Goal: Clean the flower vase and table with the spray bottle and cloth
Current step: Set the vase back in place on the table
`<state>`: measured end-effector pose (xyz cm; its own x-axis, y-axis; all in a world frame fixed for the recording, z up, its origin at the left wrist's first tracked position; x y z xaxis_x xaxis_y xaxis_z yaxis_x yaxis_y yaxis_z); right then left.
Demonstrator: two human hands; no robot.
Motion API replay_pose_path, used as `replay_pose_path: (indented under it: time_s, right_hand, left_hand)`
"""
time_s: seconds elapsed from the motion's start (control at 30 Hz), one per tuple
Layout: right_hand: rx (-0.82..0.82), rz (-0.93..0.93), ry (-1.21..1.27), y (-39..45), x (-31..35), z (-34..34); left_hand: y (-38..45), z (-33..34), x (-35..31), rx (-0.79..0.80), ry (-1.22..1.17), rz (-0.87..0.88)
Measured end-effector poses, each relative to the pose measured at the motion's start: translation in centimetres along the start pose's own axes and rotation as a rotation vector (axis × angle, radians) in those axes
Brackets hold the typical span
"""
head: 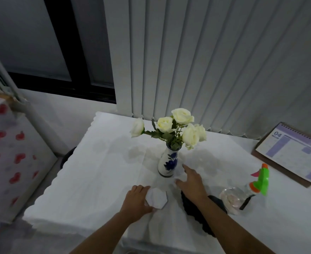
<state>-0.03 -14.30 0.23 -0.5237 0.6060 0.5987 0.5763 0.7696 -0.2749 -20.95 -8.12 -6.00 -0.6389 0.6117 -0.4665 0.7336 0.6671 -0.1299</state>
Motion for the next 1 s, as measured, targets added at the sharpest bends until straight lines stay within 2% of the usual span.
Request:
replay_pose_path:
  time_s: [0.17,0.33,0.63,1.0]
  right_hand:
    - [0.033,0.109,0.327,3.2,3.1,2.1]
    - [-0.055,0.097,0.533,3.6,3.8,3.4]
    - [-0.15,0.103,0.554,3.3,3.4,0.6]
    - [-0.201,0.102,0.49,6.8,2.5,-8.5]
  left_hand:
    - [0.9,-0.2,0.4,0.026,0.013,0.013]
    - [1.7,-0.5,0.6,-0.014,0.025,0.076]
    - [5.1,-1.5,0.2,-0.052,-0.033,0.06]
    - [17.1,-4.1,-8.1,-0.102,-0.113,0.096]
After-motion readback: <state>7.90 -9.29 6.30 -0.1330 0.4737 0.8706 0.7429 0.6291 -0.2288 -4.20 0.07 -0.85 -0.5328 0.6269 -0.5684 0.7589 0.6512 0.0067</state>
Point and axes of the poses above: each hand's wrist, its own y-axis towards the middle knuckle, its own z-axis out of the palm, x = y × z, the point moved 6 cm from there along y, towards the middle knuckle, and after that the axes turned 6 degrees about z, right-handed, at the moved point
